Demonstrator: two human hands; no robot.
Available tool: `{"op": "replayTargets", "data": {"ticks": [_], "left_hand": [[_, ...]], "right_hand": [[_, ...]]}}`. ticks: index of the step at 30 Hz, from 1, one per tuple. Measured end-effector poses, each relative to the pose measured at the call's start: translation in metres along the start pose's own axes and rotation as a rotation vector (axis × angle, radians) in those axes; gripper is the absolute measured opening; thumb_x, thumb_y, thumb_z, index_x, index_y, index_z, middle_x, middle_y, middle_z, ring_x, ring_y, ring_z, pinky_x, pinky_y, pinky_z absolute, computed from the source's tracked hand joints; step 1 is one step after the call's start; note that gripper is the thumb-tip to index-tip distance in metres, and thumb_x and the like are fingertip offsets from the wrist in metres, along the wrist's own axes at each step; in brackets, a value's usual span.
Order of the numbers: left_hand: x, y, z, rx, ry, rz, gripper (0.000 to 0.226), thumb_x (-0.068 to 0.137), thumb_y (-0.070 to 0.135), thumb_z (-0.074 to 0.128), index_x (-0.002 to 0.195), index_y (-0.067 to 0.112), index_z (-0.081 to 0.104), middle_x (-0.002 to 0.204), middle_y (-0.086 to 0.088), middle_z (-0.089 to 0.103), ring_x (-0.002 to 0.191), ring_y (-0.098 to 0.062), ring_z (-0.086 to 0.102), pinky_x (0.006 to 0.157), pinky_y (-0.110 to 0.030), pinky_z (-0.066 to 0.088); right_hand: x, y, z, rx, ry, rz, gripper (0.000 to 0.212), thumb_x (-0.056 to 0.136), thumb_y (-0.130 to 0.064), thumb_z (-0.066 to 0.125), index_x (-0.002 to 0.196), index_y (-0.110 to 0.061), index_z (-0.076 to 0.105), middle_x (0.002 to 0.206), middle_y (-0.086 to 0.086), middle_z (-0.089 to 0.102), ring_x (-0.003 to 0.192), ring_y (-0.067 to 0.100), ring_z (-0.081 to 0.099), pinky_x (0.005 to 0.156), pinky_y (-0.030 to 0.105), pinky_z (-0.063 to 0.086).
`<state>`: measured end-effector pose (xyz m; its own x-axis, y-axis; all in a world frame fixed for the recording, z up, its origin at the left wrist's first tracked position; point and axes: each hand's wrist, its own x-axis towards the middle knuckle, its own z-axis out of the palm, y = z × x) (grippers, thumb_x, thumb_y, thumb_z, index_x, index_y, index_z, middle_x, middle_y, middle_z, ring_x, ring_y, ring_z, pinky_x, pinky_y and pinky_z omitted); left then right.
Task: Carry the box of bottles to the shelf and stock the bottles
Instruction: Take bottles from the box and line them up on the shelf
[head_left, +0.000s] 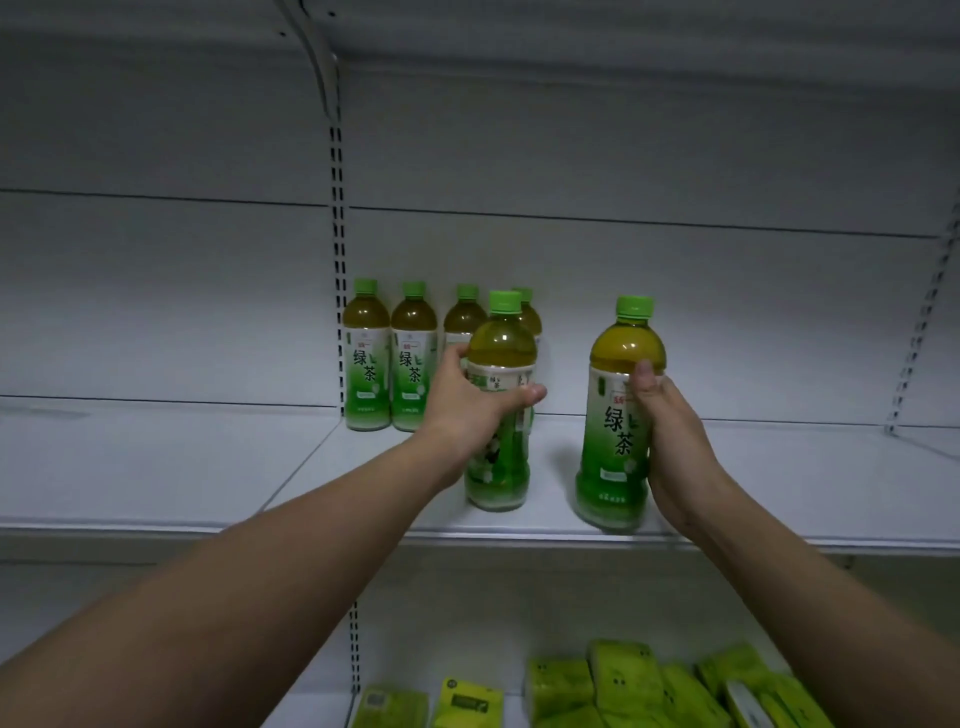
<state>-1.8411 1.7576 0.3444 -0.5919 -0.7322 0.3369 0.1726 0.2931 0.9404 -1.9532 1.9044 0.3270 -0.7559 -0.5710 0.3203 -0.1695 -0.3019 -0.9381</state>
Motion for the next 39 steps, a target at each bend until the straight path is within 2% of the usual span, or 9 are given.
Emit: {"op": "replayTargets", "data": {"ticks": [9, 13, 15, 18, 20, 22, 26, 30, 39], "left_hand": [[0.022, -0.017, 0.022, 0.019, 0.0, 0.033, 0.082, 0.07, 0.03, 0.083, 0.137, 0.028, 0.037, 0.125, 0.003, 0.058, 0.112, -0.017, 0.056, 0.099, -0.043, 0.047], [0.01, -0.024, 0.013, 0.15, -0.132, 0.004, 0.086, 0.072, 0.02, 0.082, 0.14, 0.03, 0.03, 0.135, 0.002, 0.052, 0.124, -0.019, 0.05, 0.105, -0.046, 0.042], [0.001, -0.031, 0.007, 0.249, -0.203, 0.008, 0.085, 0.071, 0.013, 0.082, 0.138, 0.027, 0.032, 0.135, 0.002, 0.053, 0.125, -0.018, 0.05, 0.107, -0.041, 0.042], [-0.005, -0.037, -0.002, 0.385, -0.206, 0.031, 0.077, 0.07, 0.01, 0.083, 0.135, 0.021, 0.042, 0.117, 0.005, 0.057, 0.112, -0.016, 0.057, 0.099, -0.03, 0.047], [-0.005, -0.037, -0.002, 0.438, -0.174, 0.024, 0.072, 0.07, 0.013, 0.084, 0.131, 0.019, 0.047, 0.112, 0.003, 0.059, 0.111, -0.021, 0.059, 0.1, -0.038, 0.049], [-0.003, -0.037, 0.004, 0.483, -0.134, 0.03, 0.069, 0.068, 0.016, 0.085, 0.126, 0.019, 0.049, 0.118, 0.0, 0.062, 0.113, -0.022, 0.059, 0.101, -0.042, 0.049], [0.001, -0.042, 0.019, 0.528, -0.076, 0.039, 0.066, 0.07, 0.019, 0.084, 0.123, 0.017, 0.043, 0.128, -0.002, 0.059, 0.12, -0.024, 0.057, 0.102, -0.041, 0.047], [0.009, -0.053, 0.037, 0.515, -0.037, 0.039, 0.061, 0.075, 0.019, 0.08, 0.122, 0.015, 0.043, 0.131, -0.003, 0.057, 0.121, -0.025, 0.055, 0.104, -0.043, 0.045], [0.05, -0.065, 0.08, 0.595, 0.039, 0.058, 0.066, 0.068, 0.022, 0.085, 0.121, 0.011, 0.046, 0.127, -0.008, 0.052, 0.118, -0.03, 0.053, 0.1, -0.047, 0.047]], "right_hand": [[0.04, 0.016, -0.003, -0.111, 0.031, -0.05, 0.049, 0.078, -0.068, 0.045, 0.113, -0.034, 0.055, 0.11, -0.01, 0.066, 0.101, 0.008, 0.061, 0.084, 0.032, 0.046], [0.036, 0.017, -0.009, -0.189, -0.011, -0.027, 0.061, 0.08, -0.065, 0.048, 0.128, -0.027, 0.051, 0.118, -0.007, 0.066, 0.109, 0.012, 0.062, 0.097, 0.039, 0.048], [0.03, 0.014, -0.015, -0.236, -0.031, 0.011, 0.059, 0.084, -0.057, 0.052, 0.134, -0.025, 0.046, 0.127, -0.005, 0.06, 0.117, 0.016, 0.058, 0.098, 0.038, 0.045], [0.022, 0.014, -0.026, -0.409, -0.102, 0.055, 0.06, 0.089, -0.03, 0.066, 0.14, -0.024, 0.036, 0.127, -0.003, 0.053, 0.114, 0.017, 0.053, 0.092, 0.032, 0.045], [0.018, 0.022, -0.03, -0.561, -0.121, 0.046, 0.064, 0.084, -0.021, 0.073, 0.138, -0.024, 0.037, 0.122, -0.001, 0.055, 0.105, 0.014, 0.057, 0.083, 0.025, 0.048], [0.018, 0.029, -0.031, -0.613, -0.071, 0.018, 0.062, 0.082, -0.02, 0.076, 0.134, -0.023, 0.042, 0.115, -0.001, 0.057, 0.094, 0.009, 0.059, 0.075, 0.021, 0.049], [0.031, 0.04, -0.032, -0.606, -0.002, 0.008, 0.052, 0.081, -0.023, 0.077, 0.125, -0.022, 0.049, 0.115, 0.0, 0.06, 0.097, 0.018, 0.063, 0.081, 0.031, 0.055], [0.047, 0.047, -0.033, -0.624, 0.038, -0.01, 0.048, 0.084, -0.026, 0.074, 0.124, -0.019, 0.049, 0.107, -0.005, 0.058, 0.09, 0.014, 0.06, 0.067, 0.019, 0.048], [0.086, 0.065, -0.037, -0.685, 0.091, -0.062, 0.046, 0.087, -0.027, 0.071, 0.125, -0.015, 0.05, 0.103, -0.007, 0.057, 0.092, 0.014, 0.056, 0.06, 0.011, 0.038]]}}
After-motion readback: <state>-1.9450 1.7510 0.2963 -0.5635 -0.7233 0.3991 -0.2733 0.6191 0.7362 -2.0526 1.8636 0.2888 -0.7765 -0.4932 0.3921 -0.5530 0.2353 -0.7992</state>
